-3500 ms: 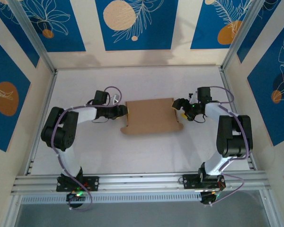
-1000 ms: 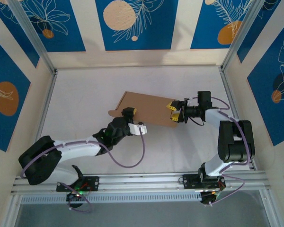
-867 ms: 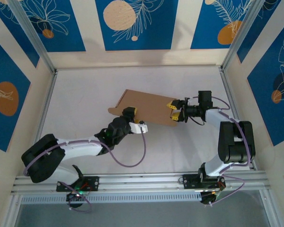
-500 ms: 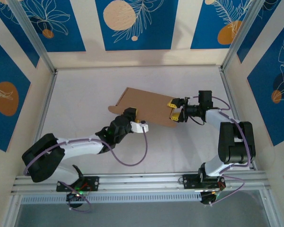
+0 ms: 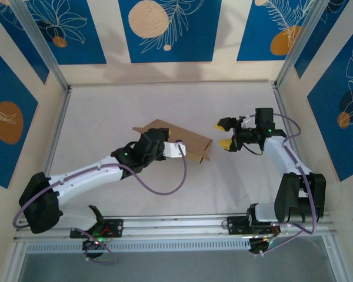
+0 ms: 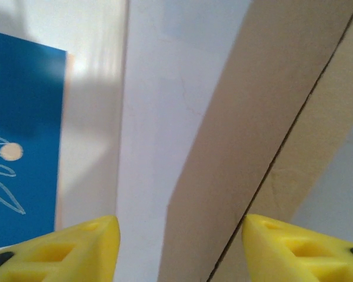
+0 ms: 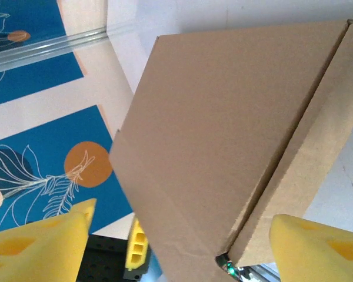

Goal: Fold the paper box

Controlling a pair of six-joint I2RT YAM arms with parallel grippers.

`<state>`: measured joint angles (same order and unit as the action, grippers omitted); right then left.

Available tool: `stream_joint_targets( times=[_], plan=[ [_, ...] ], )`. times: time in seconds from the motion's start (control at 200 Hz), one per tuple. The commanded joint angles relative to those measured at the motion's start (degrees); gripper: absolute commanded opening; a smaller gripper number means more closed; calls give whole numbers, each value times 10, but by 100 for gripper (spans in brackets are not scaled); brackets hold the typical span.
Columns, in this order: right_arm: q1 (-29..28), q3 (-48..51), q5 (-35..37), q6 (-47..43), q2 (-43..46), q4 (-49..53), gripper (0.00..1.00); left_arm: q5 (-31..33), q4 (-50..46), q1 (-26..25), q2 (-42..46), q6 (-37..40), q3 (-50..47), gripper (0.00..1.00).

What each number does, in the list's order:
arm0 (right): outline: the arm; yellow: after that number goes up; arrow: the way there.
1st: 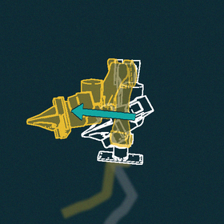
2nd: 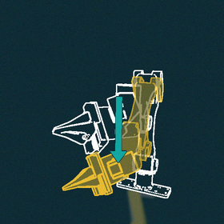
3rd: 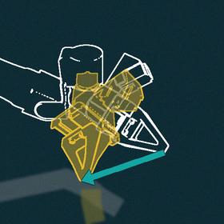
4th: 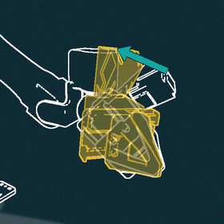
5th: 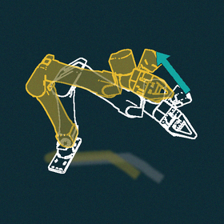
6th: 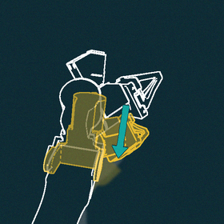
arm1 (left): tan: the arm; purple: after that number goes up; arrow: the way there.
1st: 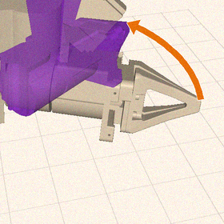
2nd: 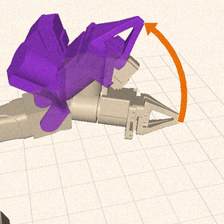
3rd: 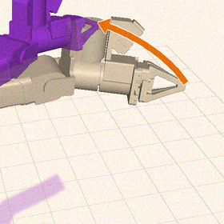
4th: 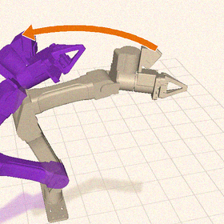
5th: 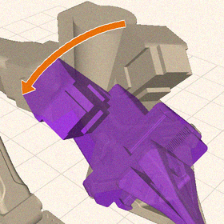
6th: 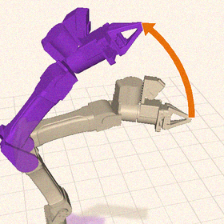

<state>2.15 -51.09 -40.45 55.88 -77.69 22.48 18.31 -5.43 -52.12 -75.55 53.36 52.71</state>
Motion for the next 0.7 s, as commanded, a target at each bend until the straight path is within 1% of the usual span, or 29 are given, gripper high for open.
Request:
stream_joint_targets(
  times=[0.0,0.06,0.105,0.195,0.255,0.3,0.345,0.405,0.455,0.48,0.51,0.565,0.615,0.65,0.675,0.695],
  plan=[
    [2,-2,36,-41,-5,53,76,-55,-25,3,31,-46,-35,59],
    [3,1,71,-63,1,69,76,-65,-13,3,39,-63,-56,60],
    [4,10,87,-66,2,66,77,-100,-41,4,43,-77,-59,62],
    [0,25,116,-66,-8,60,81,-181,-94,4,48,-118,-53,69],
    [-5,38,122,-63,-14,40,81,-221,-109,4,49,-142,-48,72],
    [-11,45,131,-61,-20,31,81,-239,-119,4,47,-154,-40,73],
    [-20,51,132,-65,-26,18,81,-238,-116,11,40,-180,-28,75],
    [-36,48,151,-78,-37,19,81,-214,-97,44,22,-241,-3,74],
    [-45,48,162,-84,-44,18,81,-190,-87,90,1,-304,24,68],
    [-47,50,160,-86,-48,12,81,-184,-83,117,-11,-343,36,63],
    [-50,52,157,-87,-53,6,81,-184,-86,151,-25,-384,51,59],
    [-53,56,147,-85,-65,-6,81,-215,-108,207,-64,-458,83,56],
    [-57,57,136,-85,-75,-15,81,-227,-130,237,-104,-498,112,55],
    [-60,56,135,-86,-82,-19,82,-228,-152,249,-132,-503,134,56],
    [-64,57,133,-87,-86,-21,82,-217,-165,252,-149,-504,148,57],
    [-66,55,132,-88,-89,-24,83,-208,-173,254,-163,-506,157,60]
  ],
)
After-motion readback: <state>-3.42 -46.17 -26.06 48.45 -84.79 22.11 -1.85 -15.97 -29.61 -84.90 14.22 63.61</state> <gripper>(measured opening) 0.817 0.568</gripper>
